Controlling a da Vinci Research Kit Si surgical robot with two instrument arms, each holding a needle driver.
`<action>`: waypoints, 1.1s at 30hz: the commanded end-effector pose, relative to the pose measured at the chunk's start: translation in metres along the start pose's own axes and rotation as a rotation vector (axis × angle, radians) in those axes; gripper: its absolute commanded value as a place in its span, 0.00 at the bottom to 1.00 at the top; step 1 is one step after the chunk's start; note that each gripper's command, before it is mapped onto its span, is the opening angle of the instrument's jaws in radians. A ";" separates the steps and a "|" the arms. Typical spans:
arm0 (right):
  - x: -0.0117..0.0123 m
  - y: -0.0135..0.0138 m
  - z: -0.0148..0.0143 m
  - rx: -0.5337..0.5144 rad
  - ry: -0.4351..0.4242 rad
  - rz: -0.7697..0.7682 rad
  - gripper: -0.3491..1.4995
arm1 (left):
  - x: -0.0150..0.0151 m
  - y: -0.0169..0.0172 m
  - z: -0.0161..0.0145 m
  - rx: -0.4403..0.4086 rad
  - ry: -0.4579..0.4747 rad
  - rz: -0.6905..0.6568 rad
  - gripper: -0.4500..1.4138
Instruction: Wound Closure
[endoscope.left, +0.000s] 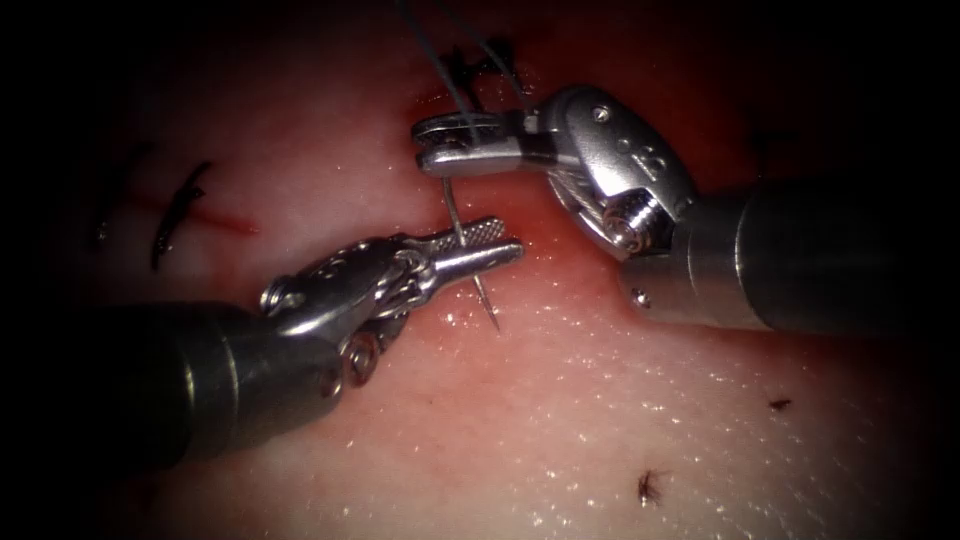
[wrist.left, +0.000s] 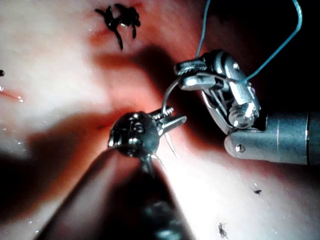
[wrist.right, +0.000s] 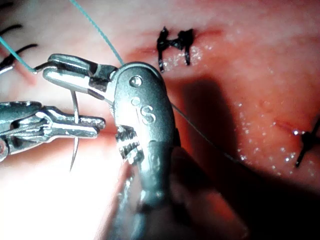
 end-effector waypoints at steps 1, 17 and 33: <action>-0.0009 -0.0003 0.0004 0.001 -0.001 0.002 0.00 | -0.0004 -0.0004 0.0001 -0.028 -0.012 -0.055 0.00; -0.0007 -0.0023 0.0004 -0.173 -0.142 0.136 0.81 | -0.0002 0.0000 -0.0016 -0.195 -0.220 -0.531 0.00; -0.0007 -0.0032 0.0008 -0.541 -0.175 0.426 0.74 | -0.0005 0.0001 -0.0016 -0.267 -0.224 -0.576 0.00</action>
